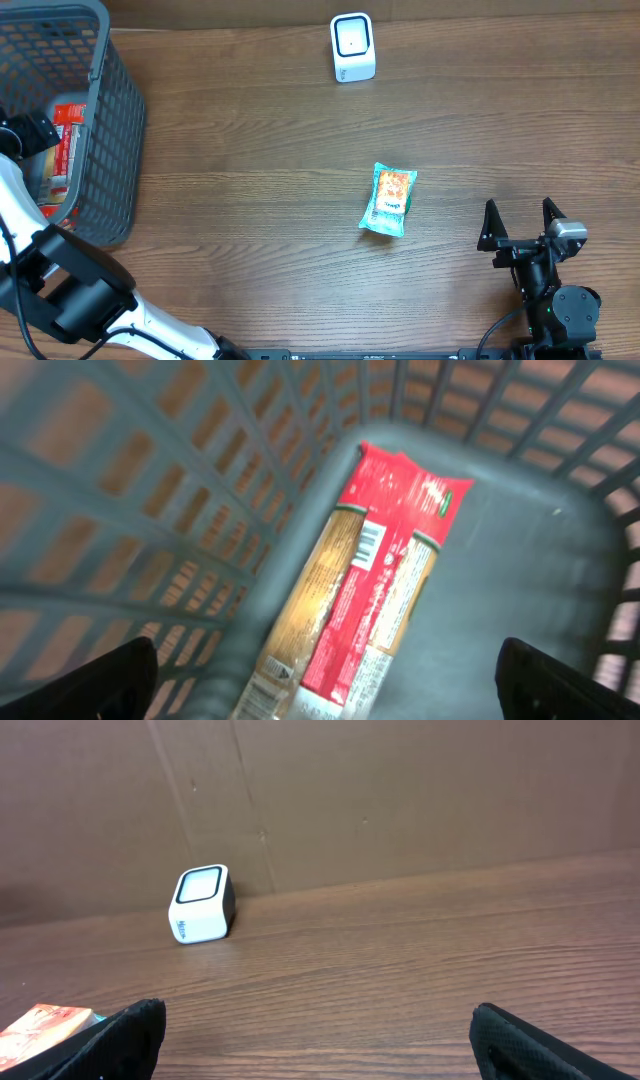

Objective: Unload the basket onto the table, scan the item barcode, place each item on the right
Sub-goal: 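Move the left gripper back into the grey basket, then grasp the red-and-tan tube package in the basket with the left gripper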

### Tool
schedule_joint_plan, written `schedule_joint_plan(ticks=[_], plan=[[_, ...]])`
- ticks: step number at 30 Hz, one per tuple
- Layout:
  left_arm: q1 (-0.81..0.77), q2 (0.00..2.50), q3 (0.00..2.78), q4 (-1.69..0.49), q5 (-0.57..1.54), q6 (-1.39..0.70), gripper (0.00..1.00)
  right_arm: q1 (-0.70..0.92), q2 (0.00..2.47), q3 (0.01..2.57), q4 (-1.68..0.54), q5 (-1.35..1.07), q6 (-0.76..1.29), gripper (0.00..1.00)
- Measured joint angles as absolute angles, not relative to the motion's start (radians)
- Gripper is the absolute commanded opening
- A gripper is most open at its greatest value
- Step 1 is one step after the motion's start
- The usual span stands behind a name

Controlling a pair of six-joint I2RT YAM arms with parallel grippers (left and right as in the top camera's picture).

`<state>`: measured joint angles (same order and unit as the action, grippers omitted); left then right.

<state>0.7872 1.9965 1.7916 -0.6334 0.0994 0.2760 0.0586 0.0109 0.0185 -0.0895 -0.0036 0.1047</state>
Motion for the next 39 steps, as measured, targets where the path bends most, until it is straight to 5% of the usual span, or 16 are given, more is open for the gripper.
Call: schedule_joint_plan(ticks=[17,19,26,39], plan=[[0.787,2.262,1.774,-0.585,0.107,0.426,0.97,0.059,0.011,0.019,-0.090,-0.004,0.105,1.00],[0.787,2.262,1.774,-0.585,0.108,0.426,0.91,0.059,0.011,0.019,-0.089,-0.004,0.105,1.00],[0.788,2.265,1.775,-0.583,0.111,0.440,0.29,0.059,0.011,0.019,-0.090,-0.003,0.105,1.00],[0.782,2.230,1.785,-0.601,0.063,0.360,0.19,0.059,0.011,0.019,-0.090,-0.004,0.105,1.00]])
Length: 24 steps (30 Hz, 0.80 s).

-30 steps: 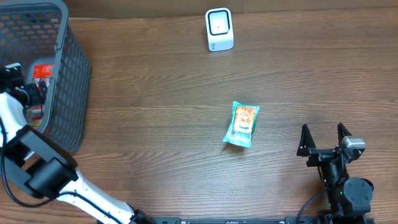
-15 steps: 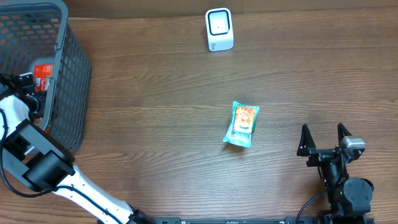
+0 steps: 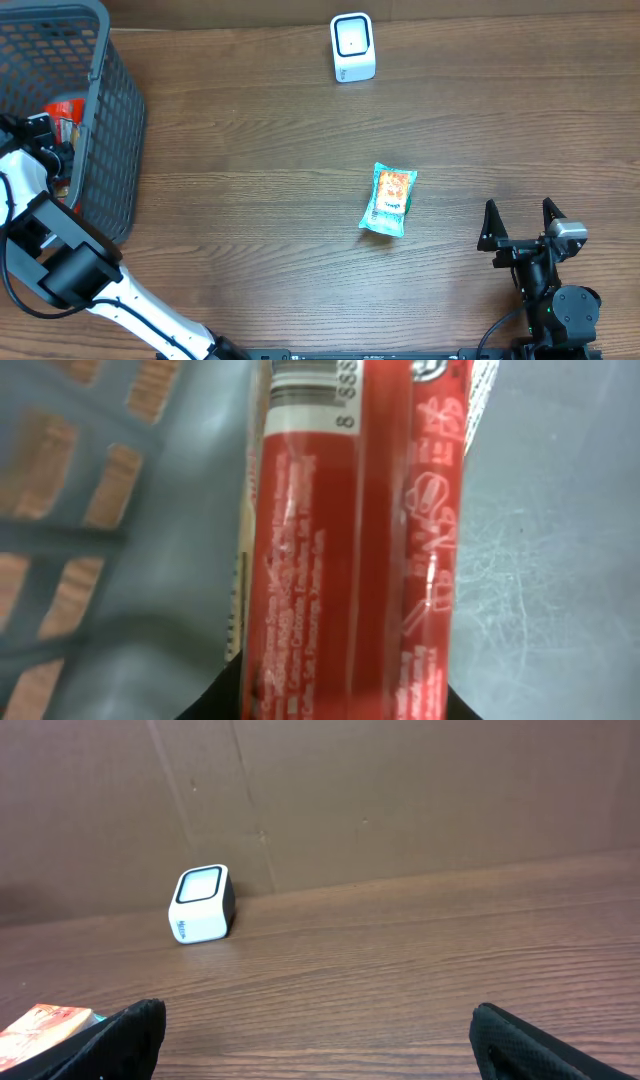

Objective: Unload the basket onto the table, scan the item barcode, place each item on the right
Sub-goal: 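Grasp the red-and-tan tube package in the basket with the left gripper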

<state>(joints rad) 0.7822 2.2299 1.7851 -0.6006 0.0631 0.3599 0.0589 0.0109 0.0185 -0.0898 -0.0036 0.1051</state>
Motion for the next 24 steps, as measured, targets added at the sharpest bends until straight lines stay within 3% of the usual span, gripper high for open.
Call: schedule_joint_plan(ticks=[5,16,24], plan=[[0.776,2.110,1.769,-0.577,0.043,0.278,0.20,0.059,0.011,0.019,-0.090,-0.004,0.105,1.00],[0.617,1.423,1.817,-0.411,0.020,0.216,0.23,0.059,0.011,0.018,-0.090,-0.004,0.105,1.00],[0.575,1.315,1.822,-0.496,0.008,0.206,0.24,0.059,0.011,0.019,-0.090,-0.003,0.105,1.00]])
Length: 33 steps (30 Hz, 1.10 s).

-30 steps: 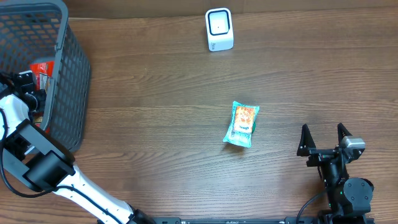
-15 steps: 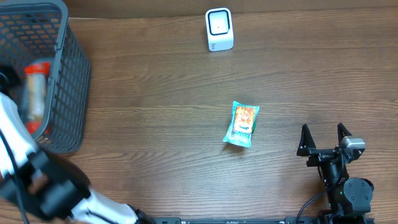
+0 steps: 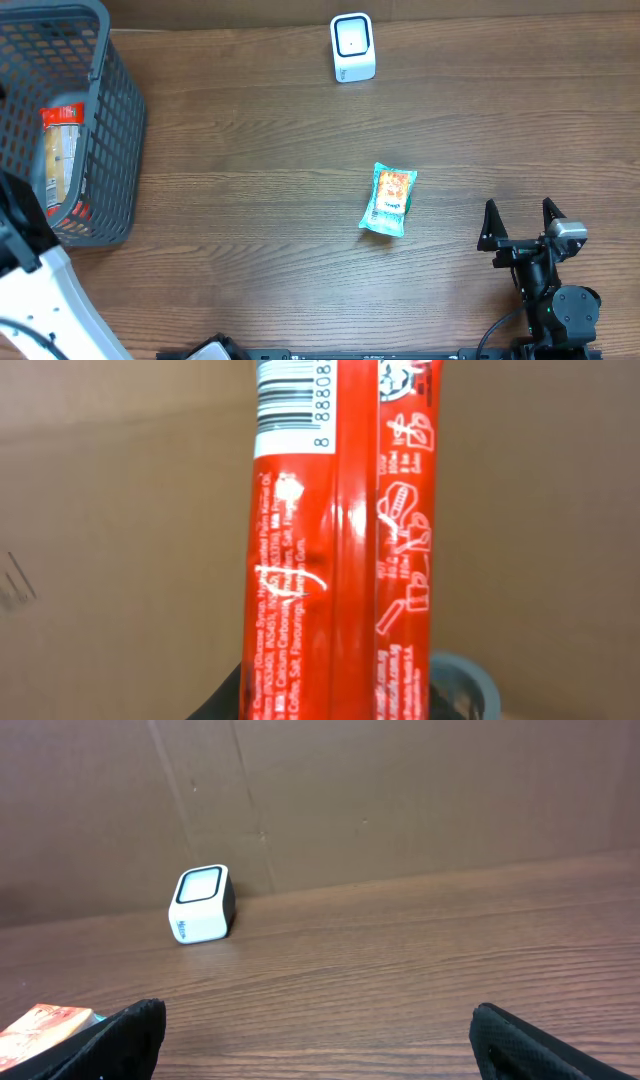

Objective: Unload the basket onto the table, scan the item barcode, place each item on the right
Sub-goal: 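Grasp the red-and-tan tube package in the basket with the left gripper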

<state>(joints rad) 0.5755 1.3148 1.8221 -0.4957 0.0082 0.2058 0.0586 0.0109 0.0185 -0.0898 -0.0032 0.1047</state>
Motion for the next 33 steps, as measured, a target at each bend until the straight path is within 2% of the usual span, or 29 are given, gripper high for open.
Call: schedule_joint_plan(ticks=[19,33], plan=[[0.677,1.754,1.811,-0.694,-0.027,0.200,0.24,0.059,0.011,0.019,-0.090,-0.004,0.105,1.00],[0.746,2.145,1.810,-0.710,-0.028,0.247,0.25,0.059,0.011,0.018,-0.089,-0.003,0.105,1.00]])
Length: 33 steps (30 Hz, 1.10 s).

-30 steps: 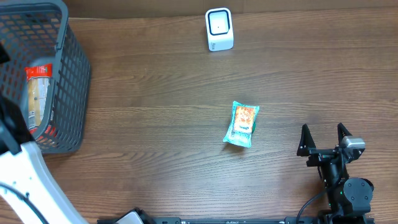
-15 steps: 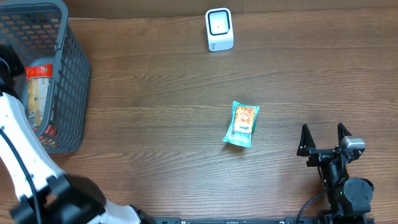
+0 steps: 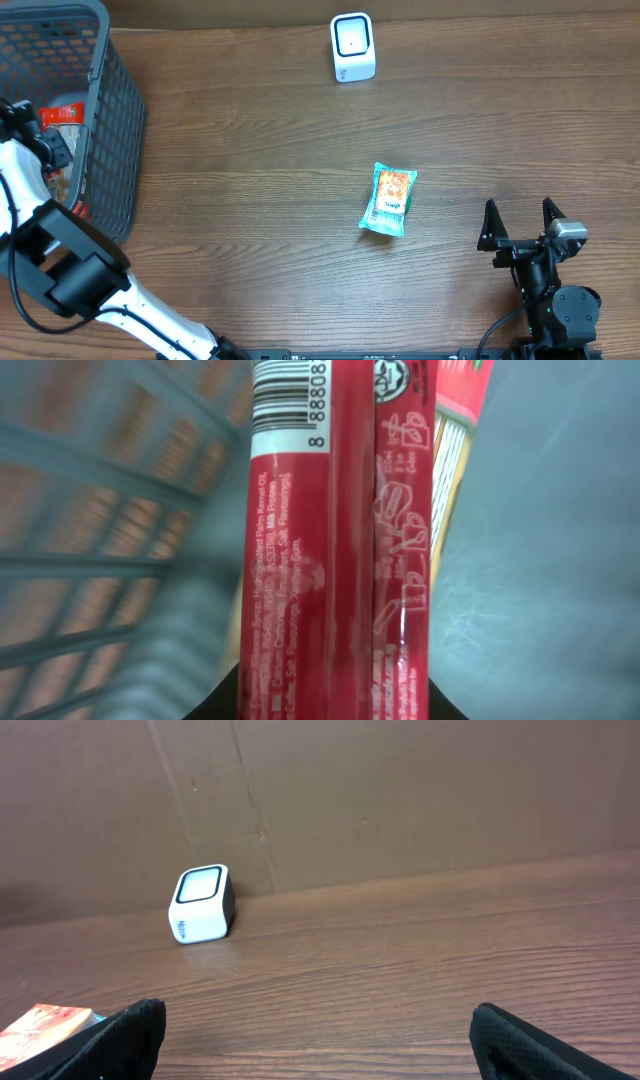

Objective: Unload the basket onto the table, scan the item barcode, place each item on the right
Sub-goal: 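Grasp the red-and-tan tube package in the basket with the left gripper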

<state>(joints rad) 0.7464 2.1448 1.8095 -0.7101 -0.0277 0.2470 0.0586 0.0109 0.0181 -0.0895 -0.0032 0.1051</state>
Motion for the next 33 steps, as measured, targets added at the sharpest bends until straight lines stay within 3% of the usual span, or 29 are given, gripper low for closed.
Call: schedule_joint_plan(ticks=[3,8,9,12,30,31,32,33], plan=[[0.746,2.188,1.807,-0.703,-0.028,0.260,0.30,0.059,0.011,0.019,-0.091,-0.003,0.105,1.00],[0.746,2.215,1.806,-0.677,-0.027,0.273,0.88,0.059,0.011,0.018,-0.090,-0.004,0.105,1.00],[0.746,2.215,1.806,-0.669,-0.027,0.271,0.94,0.059,0.011,0.019,-0.090,-0.004,0.105,1.00],[0.746,2.215,1.806,-0.655,-0.027,0.268,1.00,0.059,0.011,0.019,-0.089,-0.004,0.105,1.00],[0.810,2.281,1.807,-0.640,0.109,0.265,0.98,0.059,0.011,0.019,-0.089,-0.004,0.105,1.00],[0.814,2.297,1.813,-0.623,0.130,0.264,0.94,0.059,0.011,0.019,-0.091,-0.004,0.105,1.00],[0.815,2.304,1.826,-0.629,0.133,0.264,0.82,0.059,0.011,0.019,-0.090,-0.004,0.104,1.00],[0.814,2.310,1.827,-0.625,0.138,0.265,0.62,0.059,0.011,0.019,-0.091,-0.004,0.105,1.00]])
